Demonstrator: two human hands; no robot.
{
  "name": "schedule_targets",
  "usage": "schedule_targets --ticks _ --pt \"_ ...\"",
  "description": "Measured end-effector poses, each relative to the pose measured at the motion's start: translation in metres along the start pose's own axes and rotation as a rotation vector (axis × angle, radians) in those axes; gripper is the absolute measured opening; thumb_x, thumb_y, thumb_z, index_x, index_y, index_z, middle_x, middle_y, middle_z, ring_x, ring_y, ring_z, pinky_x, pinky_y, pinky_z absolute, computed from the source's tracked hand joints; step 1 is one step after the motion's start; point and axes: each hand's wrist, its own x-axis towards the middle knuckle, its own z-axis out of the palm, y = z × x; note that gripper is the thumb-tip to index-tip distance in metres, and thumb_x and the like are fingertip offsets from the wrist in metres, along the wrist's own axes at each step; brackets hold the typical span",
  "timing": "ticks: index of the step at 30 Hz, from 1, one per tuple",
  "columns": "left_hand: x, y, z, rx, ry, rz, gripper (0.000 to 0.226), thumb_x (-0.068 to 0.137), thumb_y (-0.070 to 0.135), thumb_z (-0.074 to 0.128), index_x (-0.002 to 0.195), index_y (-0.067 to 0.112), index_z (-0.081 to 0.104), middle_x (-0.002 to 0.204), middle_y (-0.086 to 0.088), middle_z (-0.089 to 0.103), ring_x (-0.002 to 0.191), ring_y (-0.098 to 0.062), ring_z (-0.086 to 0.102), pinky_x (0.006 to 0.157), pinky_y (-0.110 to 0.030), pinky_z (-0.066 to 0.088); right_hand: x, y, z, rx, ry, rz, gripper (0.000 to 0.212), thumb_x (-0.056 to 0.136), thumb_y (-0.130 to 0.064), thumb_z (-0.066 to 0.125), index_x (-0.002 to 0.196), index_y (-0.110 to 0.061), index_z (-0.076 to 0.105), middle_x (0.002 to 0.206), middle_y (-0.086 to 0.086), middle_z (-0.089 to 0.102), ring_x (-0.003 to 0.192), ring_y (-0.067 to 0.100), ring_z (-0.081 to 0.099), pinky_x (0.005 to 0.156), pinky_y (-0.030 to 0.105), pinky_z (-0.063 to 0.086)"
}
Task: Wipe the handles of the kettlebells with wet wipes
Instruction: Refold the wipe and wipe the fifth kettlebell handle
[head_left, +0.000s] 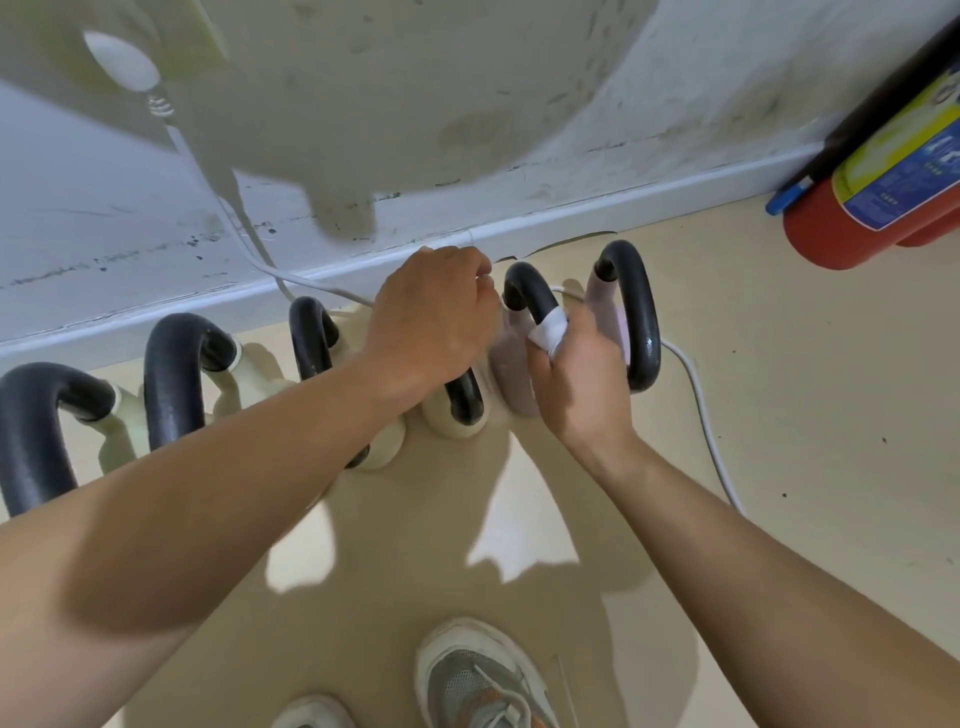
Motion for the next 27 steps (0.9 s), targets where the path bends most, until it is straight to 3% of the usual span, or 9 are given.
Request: schedule_targets --ticks 3,5,9,12,15,18,20,24,27 --pt "0.0 -0.003 0.003 0.013 0.014 0.009 0.039 0.101 0.027 0.031 0.097 0.013 0.067 0.097 0.0 0.069 0.098 -0.024 0.057 0.097 -0.045 0.046 0.023 -0.006 -0.009 0.042 -0.17 0.054 0.037 0.099 -0.039 0.056 0.079 -0.008 0.061 0.068 0.002 0.063 0.072 0.026 0.065 0.062 0.031 0.05" --pt "0.0 -0.005 0.004 0.005 0.016 0.011 0.039 0.1 0.027 0.028 0.088 0.014 0.063 0.085 0.001 0.065 0.088 -0.023 0.055 0.1 -0.045 0.045 0.04 -0.021 -0.018 0.13 -0.324 0.2 0.033 0.097 -0.031 0.061 0.083 -0.002 0.061 0.072 0.006 0.063 0.071 0.025 0.064 0.06 0.025 0.051" --pt "0.0 -0.007 0.004 0.009 0.01 0.04 0.038 0.101 0.026 0.027 0.09 0.015 0.062 0.083 0.001 0.062 0.083 -0.023 0.052 0.108 -0.04 0.039 0.064 -0.043 -0.021 0.212 -0.489 0.475 0.034 0.089 -0.034 0.07 0.108 -0.007 0.067 0.101 0.016 0.077 0.092 0.032 0.076 0.09 0.045 0.06" --pt "-0.002 -0.009 0.005 0.051 0.012 0.074 0.038 0.103 0.025 0.028 0.094 0.013 0.063 0.083 -0.001 0.06 0.085 -0.023 0.051 0.111 -0.037 0.035 0.074 -0.044 -0.01 0.122 -0.41 0.384 0.029 0.089 -0.035 0.069 0.092 -0.006 0.066 0.087 0.012 0.074 0.078 0.026 0.071 0.076 0.032 0.057" --pt "-0.003 -0.011 0.005 0.06 0.012 0.078 0.037 0.103 0.025 0.029 0.091 0.013 0.061 0.079 0.0 0.056 0.082 -0.022 0.047 0.114 -0.038 0.033 0.066 -0.034 0.001 -0.174 -0.219 0.117 0.039 0.095 -0.035 0.057 0.067 -0.007 0.053 0.064 0.005 0.059 0.063 0.023 0.058 0.058 0.031 0.046" --pt "-0.006 -0.007 0.001 0.096 -0.013 0.083 0.037 0.103 0.023 0.031 0.096 0.011 0.065 0.086 -0.003 0.063 0.088 -0.026 0.053 0.116 -0.036 0.03 0.055 -0.017 0.012 -0.358 -0.107 -0.057 0.037 0.092 -0.038 0.048 0.071 -0.009 0.057 0.065 0.003 0.058 0.071 0.031 0.061 0.049 0.029 0.031" --pt "-0.008 -0.002 -0.001 0.116 -0.046 0.083 0.033 0.103 0.023 0.036 0.113 0.012 0.065 0.108 -0.006 0.068 0.108 -0.028 0.056 0.109 -0.032 0.031 0.047 -0.01 0.011 -0.302 -0.045 -0.049 0.03 0.091 -0.039 0.05 0.083 -0.011 0.054 0.071 -0.002 0.053 0.073 0.028 0.057 0.05 0.03 0.025" --pt "-0.011 0.01 -0.008 0.059 -0.086 0.228 0.047 0.099 0.013 0.043 0.144 0.024 0.047 0.149 0.008 0.048 0.135 -0.018 0.04 0.108 -0.034 0.035 0.016 0.009 0.006 -0.062 0.037 -0.081 0.031 0.099 -0.044 0.058 0.106 -0.014 0.054 0.079 -0.011 0.052 0.079 0.015 0.054 0.066 0.03 0.039" --pt "-0.009 0.014 -0.007 0.181 -0.161 0.391 0.052 0.098 0.009 0.042 0.147 0.028 0.042 0.156 0.015 0.037 0.145 -0.015 0.03 0.114 -0.032 0.024 -0.004 0.027 0.013 0.128 0.117 -0.047 0.031 0.098 -0.042 0.064 0.096 -0.014 0.053 0.068 -0.014 0.052 0.062 0.005 0.052 0.057 0.018 0.037"
